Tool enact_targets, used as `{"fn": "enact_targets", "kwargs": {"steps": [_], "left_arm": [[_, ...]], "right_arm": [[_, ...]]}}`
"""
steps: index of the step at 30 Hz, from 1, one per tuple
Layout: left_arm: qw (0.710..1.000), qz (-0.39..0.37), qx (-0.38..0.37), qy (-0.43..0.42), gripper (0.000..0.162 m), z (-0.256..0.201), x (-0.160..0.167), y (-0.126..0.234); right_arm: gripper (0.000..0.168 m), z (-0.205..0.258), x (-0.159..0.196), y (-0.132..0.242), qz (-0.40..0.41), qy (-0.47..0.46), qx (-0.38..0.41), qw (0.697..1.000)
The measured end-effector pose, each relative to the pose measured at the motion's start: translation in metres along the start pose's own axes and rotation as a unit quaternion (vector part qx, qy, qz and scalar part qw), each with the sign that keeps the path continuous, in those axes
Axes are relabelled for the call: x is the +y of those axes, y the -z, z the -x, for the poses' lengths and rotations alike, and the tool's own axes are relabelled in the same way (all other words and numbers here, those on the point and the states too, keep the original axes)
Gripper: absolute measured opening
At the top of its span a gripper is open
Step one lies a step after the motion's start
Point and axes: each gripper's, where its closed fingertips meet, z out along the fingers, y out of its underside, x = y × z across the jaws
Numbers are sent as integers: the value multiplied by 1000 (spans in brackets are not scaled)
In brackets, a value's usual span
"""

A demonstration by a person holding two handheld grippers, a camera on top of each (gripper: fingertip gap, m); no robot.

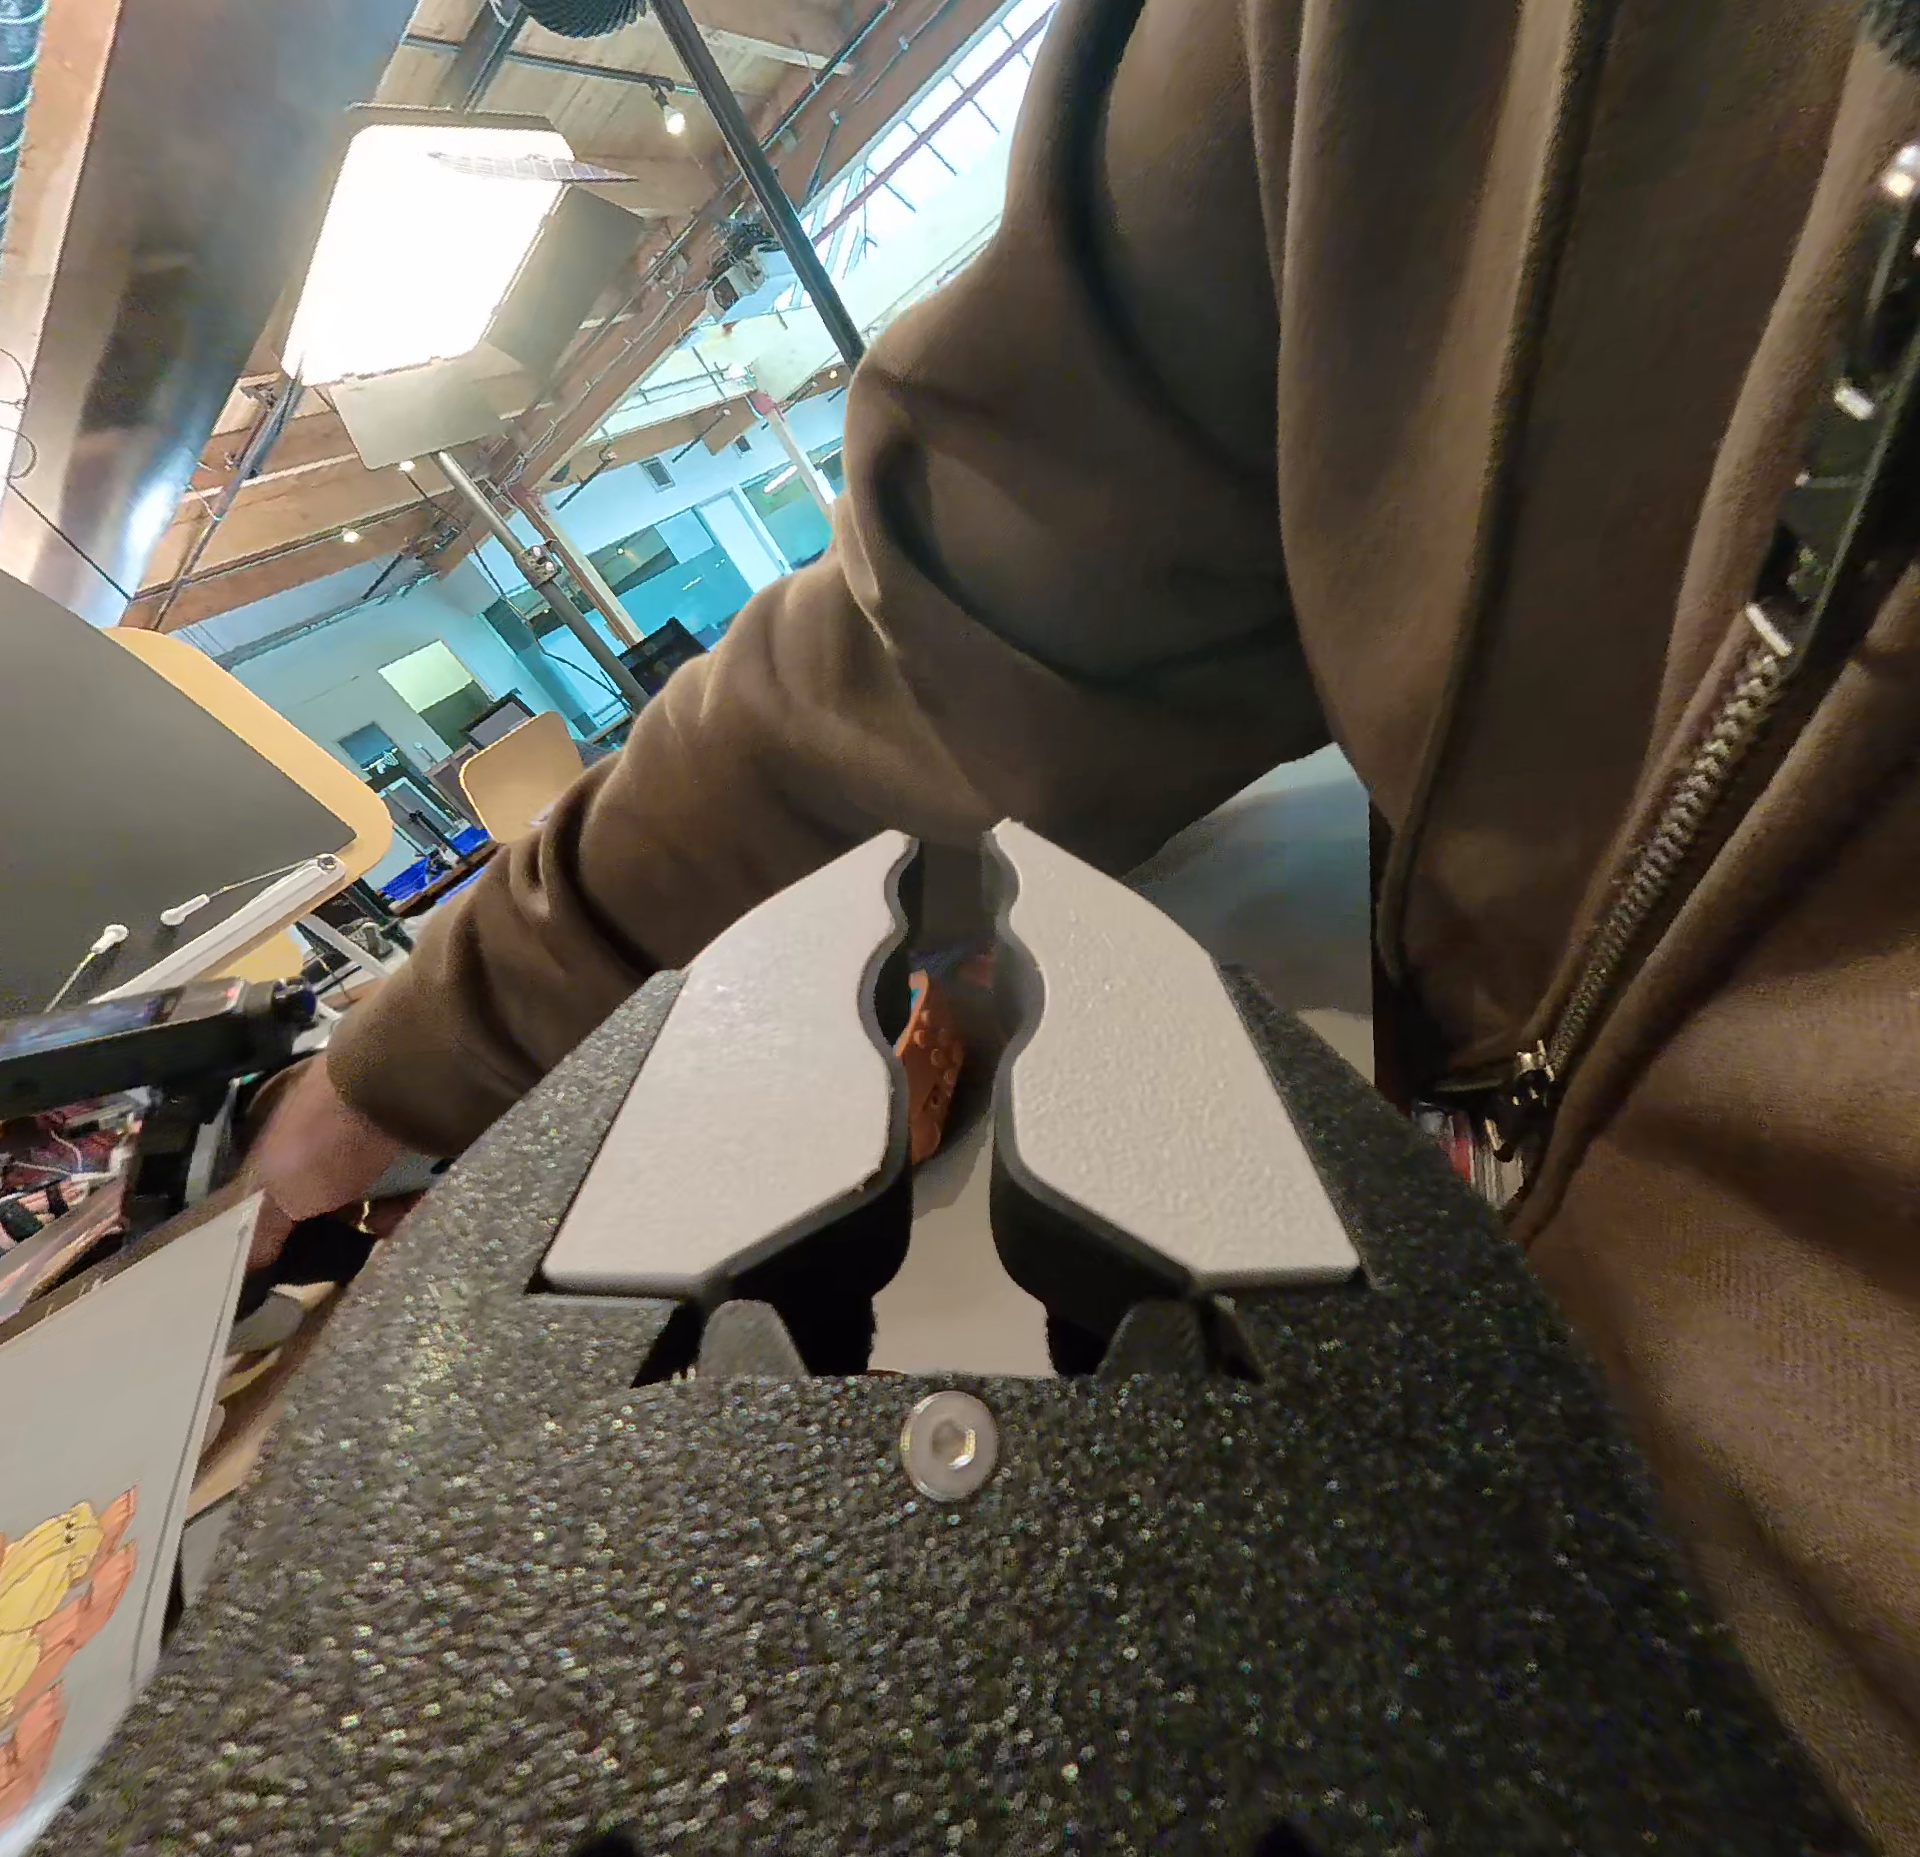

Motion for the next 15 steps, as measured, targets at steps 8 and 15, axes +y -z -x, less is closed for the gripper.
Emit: {"fn": "enact_targets", "kwargs": {"steps": [8,15], "left_arm": [[1000,5,12,-3,11,-4,2,-1],[1000,8,17,-6,11,-7,2,-2]], "right_arm": [[31,4,2,-10,19,-10,-30,999],[25,11,6,-14,41,-10,-58,997]]}}
